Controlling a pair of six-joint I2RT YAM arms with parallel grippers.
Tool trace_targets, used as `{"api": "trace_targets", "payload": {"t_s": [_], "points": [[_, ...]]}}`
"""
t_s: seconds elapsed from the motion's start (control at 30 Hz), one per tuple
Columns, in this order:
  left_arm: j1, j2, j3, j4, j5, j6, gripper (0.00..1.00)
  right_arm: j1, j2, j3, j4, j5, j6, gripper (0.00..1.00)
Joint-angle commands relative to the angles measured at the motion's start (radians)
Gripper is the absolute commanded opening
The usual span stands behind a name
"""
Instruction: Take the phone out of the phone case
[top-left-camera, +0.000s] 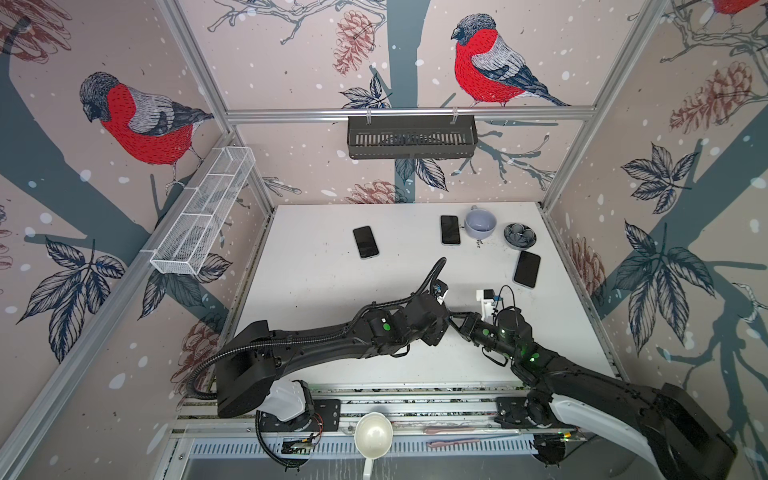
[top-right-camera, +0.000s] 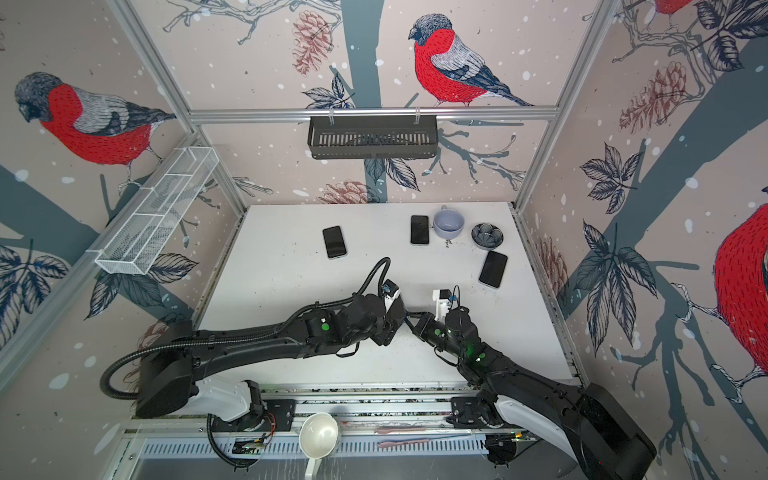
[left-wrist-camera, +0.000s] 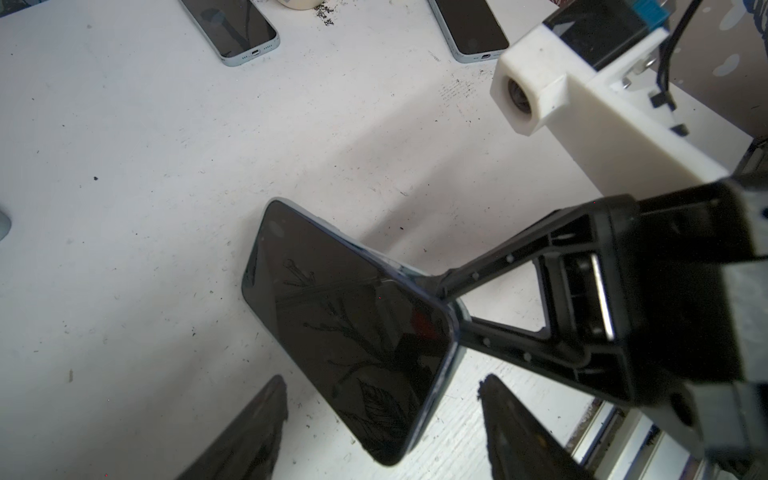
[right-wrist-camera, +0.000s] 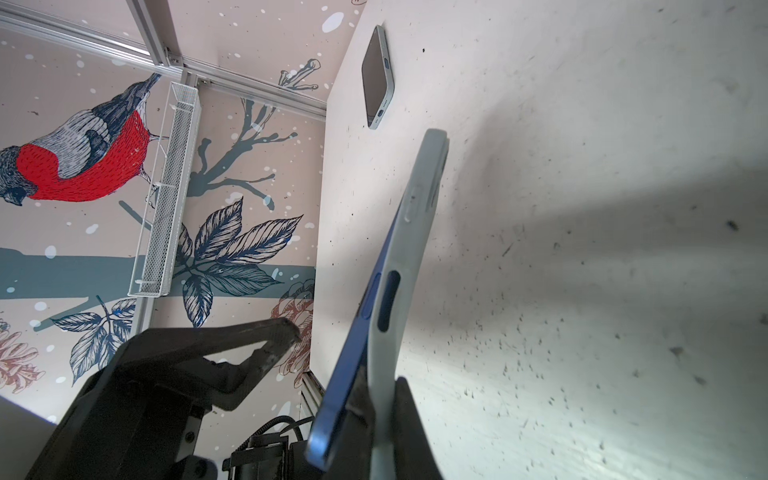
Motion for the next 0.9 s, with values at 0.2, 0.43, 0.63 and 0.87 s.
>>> {"api": "trace_targets", "payload": {"t_s": [0.2,0.43,0.63,0.87], "points": [[-0.003,0.092,0.058,-0.03,-0.095,0.008,0.61,0.003,-0.025,-0.008,0.088,-0.022,0.013,0.0],[-0.011,0.144,0.095,-0.094,-0.296,-0.03,0.42,0.005,-0.062,-0.029,0.082,-0.023,0.026,0.0],[-0.028,0.159,0.105,-0.103,-0.369,-0.013,0.33,0.007,-0.081,-0.027,0.07,-0.025,0.035,0.0],[-0.054,0.157,0.098,-0.048,-0.333,0.031,0.0,0.01,-0.083,-0.025,0.06,-0.021,0.037,0.0]]}}
